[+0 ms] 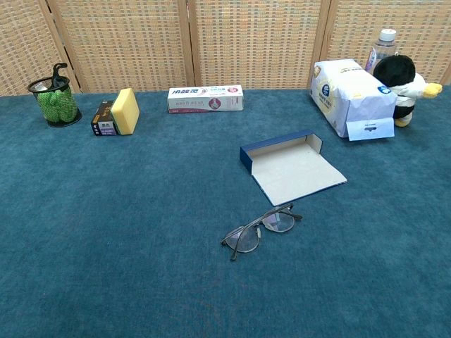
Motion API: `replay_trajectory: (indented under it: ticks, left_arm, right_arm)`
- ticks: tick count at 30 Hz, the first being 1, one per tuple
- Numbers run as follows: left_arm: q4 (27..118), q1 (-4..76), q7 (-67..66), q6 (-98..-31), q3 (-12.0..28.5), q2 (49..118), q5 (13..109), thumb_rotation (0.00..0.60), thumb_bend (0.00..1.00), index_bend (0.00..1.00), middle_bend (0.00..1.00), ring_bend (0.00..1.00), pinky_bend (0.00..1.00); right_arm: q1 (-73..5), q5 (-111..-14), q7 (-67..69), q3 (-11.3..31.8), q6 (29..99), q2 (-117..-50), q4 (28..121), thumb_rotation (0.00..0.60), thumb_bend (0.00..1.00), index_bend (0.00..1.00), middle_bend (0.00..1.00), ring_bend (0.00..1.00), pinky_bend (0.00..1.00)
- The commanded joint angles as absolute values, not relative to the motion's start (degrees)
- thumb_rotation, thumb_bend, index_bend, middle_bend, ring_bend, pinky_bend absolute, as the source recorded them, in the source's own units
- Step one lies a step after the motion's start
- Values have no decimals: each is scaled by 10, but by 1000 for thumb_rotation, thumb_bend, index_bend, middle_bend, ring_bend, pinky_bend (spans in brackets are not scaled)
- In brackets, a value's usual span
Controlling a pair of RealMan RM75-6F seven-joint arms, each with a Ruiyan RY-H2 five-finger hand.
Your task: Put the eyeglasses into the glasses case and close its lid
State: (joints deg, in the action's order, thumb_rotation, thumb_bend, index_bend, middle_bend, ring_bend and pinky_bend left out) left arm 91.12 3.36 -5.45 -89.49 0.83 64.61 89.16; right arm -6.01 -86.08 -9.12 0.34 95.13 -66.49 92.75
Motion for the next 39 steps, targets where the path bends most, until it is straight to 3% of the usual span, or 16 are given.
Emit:
replay_trajectory:
  ticks: [1, 12, 20, 27, 35, 39]
  left_arm:
    - [913, 33, -52, -893, 8, 644, 891, 600, 0, 0, 0, 0, 0]
    - [914, 35, -45, -887, 10, 643, 886, 600, 0, 0, 0, 0, 0]
    - [909, 39, -46, -888, 16, 649, 887, 600, 0, 0, 0, 0, 0]
    - [906, 42, -38, -890, 25, 650, 881, 600, 0, 0, 0, 0, 0]
    - [903, 53, -47, -861, 31, 655, 858, 600, 0, 0, 0, 0, 0]
    - [901, 56, -50, -852, 34, 656, 849, 600, 0, 0, 0, 0, 0]
  right_arm:
    - [-56, -855, -97, 8, 948, -663, 933, 600, 0, 0, 0, 0, 0]
    - [-82, -894, -109, 3, 897, -666, 930, 600, 0, 13, 0, 0, 0]
    - [-221, -974, -82, 17, 727, -689, 943, 600, 0, 268, 0, 0, 0]
    - [-307, -975, -127, 35, 607, -748, 931, 600, 174, 394, 0, 0, 0]
    - [-372, -947, -176, 55, 517, -845, 852, 600, 343, 405, 13, 0, 0]
    - [-391, -928, -185, 64, 496, -879, 824, 600, 364, 405, 15, 0, 0]
